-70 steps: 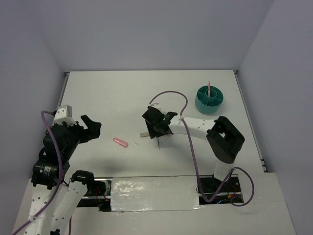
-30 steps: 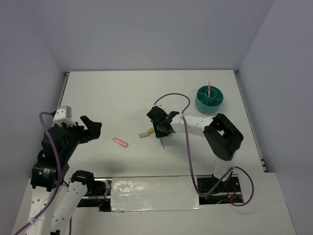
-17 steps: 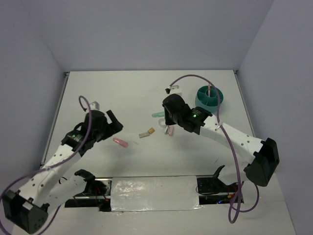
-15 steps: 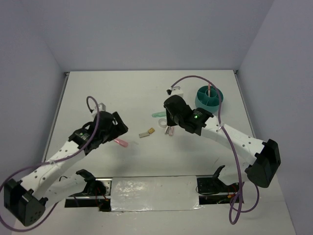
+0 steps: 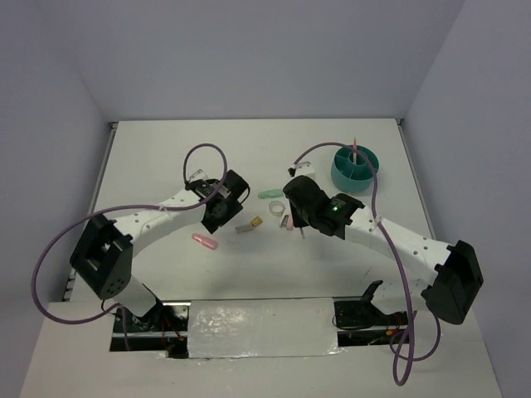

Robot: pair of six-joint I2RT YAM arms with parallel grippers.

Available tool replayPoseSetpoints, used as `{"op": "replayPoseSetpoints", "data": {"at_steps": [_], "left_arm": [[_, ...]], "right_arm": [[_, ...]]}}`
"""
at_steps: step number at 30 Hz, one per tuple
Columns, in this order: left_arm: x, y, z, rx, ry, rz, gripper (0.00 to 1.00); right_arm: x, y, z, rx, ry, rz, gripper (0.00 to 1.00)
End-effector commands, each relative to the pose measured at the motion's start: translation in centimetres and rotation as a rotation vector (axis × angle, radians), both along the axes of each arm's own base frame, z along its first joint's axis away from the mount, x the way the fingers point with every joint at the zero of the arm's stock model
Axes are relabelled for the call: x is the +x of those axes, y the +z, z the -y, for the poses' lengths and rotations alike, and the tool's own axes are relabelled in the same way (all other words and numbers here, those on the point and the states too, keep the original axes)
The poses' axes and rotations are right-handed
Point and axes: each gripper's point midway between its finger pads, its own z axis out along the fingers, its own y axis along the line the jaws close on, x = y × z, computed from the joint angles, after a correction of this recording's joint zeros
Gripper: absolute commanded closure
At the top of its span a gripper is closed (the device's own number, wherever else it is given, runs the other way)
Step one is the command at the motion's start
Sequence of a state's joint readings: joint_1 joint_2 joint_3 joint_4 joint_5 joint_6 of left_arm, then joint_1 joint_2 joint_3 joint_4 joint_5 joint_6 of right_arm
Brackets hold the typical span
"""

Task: Sort the stationery into containers
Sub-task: Pick up the pen from the center of the board, then close the pen cap on the pen.

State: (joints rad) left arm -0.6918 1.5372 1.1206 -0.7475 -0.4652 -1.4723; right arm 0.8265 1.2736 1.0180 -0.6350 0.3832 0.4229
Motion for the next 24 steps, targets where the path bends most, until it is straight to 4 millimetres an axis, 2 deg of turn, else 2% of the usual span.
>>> {"op": "replayPoseSetpoints", "data": {"at_steps": [1,7,10,24], "left_arm": [[-0.6,-0.5,0.4,0.028,0.036,-0.057,0.23],[-1.8,-1.9,0.4,0.010,0.062,-0.074,0.26],[-1.8,-2.4,0.8,-0.004,0.062,-0.081,0.26],[-3.2,-5.3,0.8,0.015,0.087,-0.178,0.30]], "right_arm": [[0.7,1.3,0.5,0.012,-0.014,0.067,1.00],[0.4,1.3,1.0,0.021,-0.006,0.089,1.00],[0.3,1.3,1.2,0.020,-0.004,0.094,1.00],[0.0,0.0,0.8,0.017,0.048,0.091,1.00]]}}
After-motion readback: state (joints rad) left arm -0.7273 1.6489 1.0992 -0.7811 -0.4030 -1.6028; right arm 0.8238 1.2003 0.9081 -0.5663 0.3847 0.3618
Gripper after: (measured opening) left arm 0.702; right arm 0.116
